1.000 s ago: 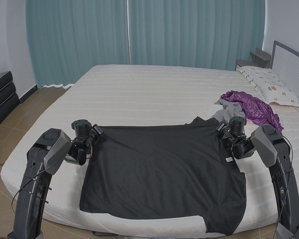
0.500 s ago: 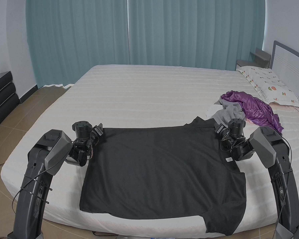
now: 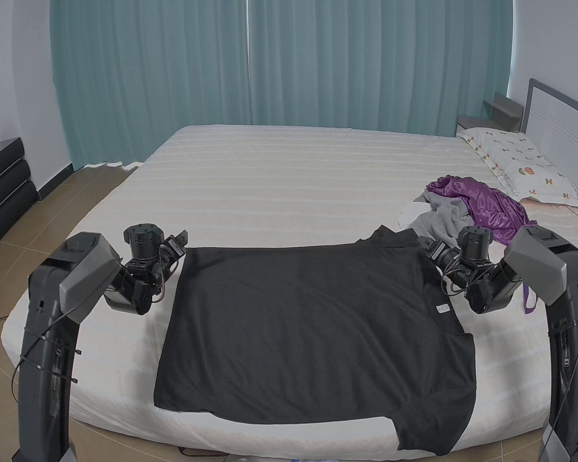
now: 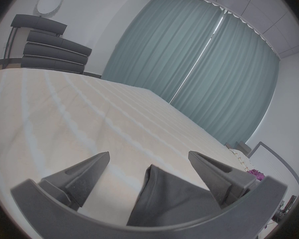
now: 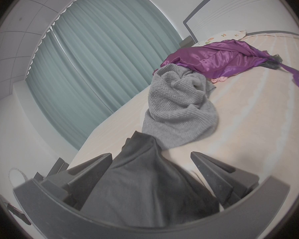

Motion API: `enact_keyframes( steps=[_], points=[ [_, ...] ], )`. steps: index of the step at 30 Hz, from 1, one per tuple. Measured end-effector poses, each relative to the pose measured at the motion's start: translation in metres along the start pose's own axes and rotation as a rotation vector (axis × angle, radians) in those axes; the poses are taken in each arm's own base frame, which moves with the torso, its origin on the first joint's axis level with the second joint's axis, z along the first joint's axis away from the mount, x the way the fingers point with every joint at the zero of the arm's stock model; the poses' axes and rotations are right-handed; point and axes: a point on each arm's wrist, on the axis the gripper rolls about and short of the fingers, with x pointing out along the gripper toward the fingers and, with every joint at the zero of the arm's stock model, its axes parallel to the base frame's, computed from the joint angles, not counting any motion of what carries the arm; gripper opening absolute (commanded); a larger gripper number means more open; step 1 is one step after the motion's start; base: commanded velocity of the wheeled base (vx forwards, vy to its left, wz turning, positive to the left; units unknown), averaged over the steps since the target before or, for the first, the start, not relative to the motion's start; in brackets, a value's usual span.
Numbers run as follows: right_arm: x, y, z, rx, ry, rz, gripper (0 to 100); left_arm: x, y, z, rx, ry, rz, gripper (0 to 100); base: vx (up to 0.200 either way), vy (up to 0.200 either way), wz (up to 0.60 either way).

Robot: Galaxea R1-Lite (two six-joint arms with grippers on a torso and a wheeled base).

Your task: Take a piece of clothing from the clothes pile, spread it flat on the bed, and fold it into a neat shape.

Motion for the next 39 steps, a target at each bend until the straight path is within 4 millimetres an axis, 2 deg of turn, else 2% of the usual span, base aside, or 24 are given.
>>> enact_keyframes(
  steps=[7, 13, 19, 25, 30, 39],
  points=[
    [-0.059, -0.004, -0.001, 0.024, 0.096, -0.005, 100, -0.054, 0.005, 0.012, -0.018, 0.130, 0.026, 100, 0.000, 0.000, 0.00],
    [-0.119, -0.010, -0.005, 0.051, 0.163, 0.002, 100, -0.112, 0.007, 0.018, -0.063, 0.237, 0.048, 100, 0.000, 0.000, 0.00],
    [-0.177, -0.016, -0.015, 0.065, 0.226, -0.009, 100, -0.179, 0.011, 0.009, -0.105, 0.371, 0.080, 100, 0.000, 0.000, 0.00],
    [-0.229, -0.023, -0.023, 0.081, 0.276, -0.024, 100, -0.237, 0.007, 0.002, -0.169, 0.465, 0.080, 100, 0.000, 0.000, 0.00],
    [-0.253, -0.025, -0.025, 0.088, 0.288, 0.000, 100, -0.265, 0.004, -0.004, -0.181, 0.521, 0.062, 100, -0.160, 0.000, 0.00],
    [-0.258, -0.028, -0.030, 0.108, 0.322, -0.007, 100, -0.278, 0.009, -0.013, -0.193, 0.565, 0.057, 100, -0.044, 0.000, 0.00]
  ],
)
